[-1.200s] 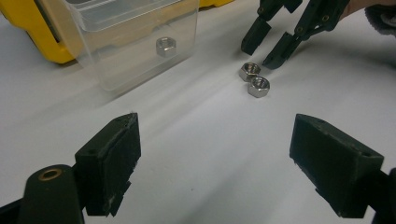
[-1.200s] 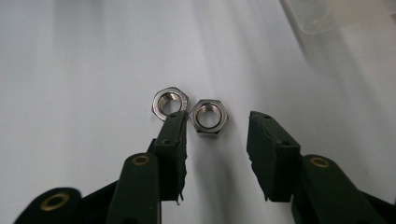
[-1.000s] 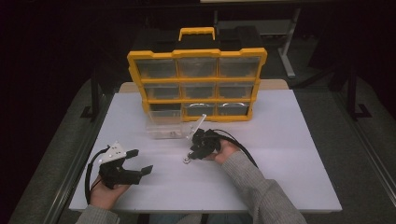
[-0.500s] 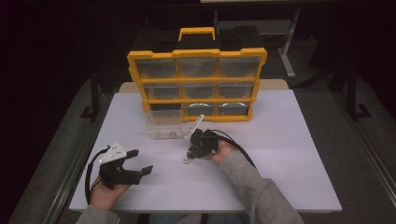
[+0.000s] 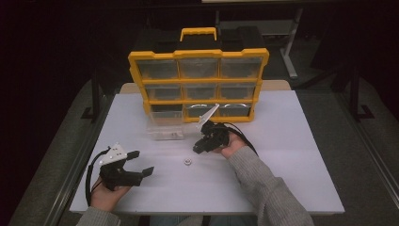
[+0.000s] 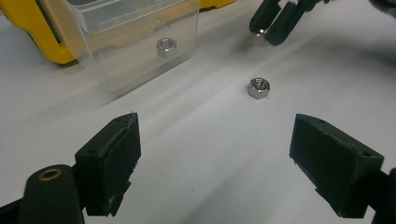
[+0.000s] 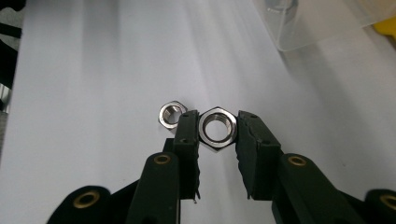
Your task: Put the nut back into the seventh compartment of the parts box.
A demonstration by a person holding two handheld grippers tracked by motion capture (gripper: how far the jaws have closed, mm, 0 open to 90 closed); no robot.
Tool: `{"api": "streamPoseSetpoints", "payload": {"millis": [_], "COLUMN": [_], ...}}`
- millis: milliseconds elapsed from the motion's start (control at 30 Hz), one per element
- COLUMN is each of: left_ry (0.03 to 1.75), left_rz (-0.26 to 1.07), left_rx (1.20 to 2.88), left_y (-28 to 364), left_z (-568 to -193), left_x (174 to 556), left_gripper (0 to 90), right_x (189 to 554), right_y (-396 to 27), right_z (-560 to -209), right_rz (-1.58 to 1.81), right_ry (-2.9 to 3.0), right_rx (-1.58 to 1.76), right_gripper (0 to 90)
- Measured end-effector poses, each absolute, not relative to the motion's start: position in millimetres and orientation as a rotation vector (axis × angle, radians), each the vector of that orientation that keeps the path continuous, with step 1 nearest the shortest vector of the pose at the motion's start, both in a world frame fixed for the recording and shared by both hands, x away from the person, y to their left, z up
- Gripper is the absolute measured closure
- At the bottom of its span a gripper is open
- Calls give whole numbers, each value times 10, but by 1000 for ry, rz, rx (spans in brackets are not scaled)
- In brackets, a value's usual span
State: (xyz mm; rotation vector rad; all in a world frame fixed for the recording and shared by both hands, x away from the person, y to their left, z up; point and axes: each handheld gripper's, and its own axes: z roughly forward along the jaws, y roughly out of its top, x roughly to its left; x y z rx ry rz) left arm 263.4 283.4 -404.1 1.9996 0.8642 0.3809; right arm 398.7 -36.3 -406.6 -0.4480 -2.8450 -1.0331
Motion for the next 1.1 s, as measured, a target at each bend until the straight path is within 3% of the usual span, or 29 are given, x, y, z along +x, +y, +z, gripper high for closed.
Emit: {"api": "streamPoseSetpoints", "payload": {"millis": [1100], "left_ry": [866], "left_rz": [382], "left_rx": [2001], "left_y": [2843], "left_z": [-4033], "left_x": [2634], "left_gripper": [166], "right_x": [4205], "right_y": [-504], "right_z": [-3231], "right_rz": [-1133], "right_ry": [-2861], "right_rx": [-453], "right_gripper": [690]}}
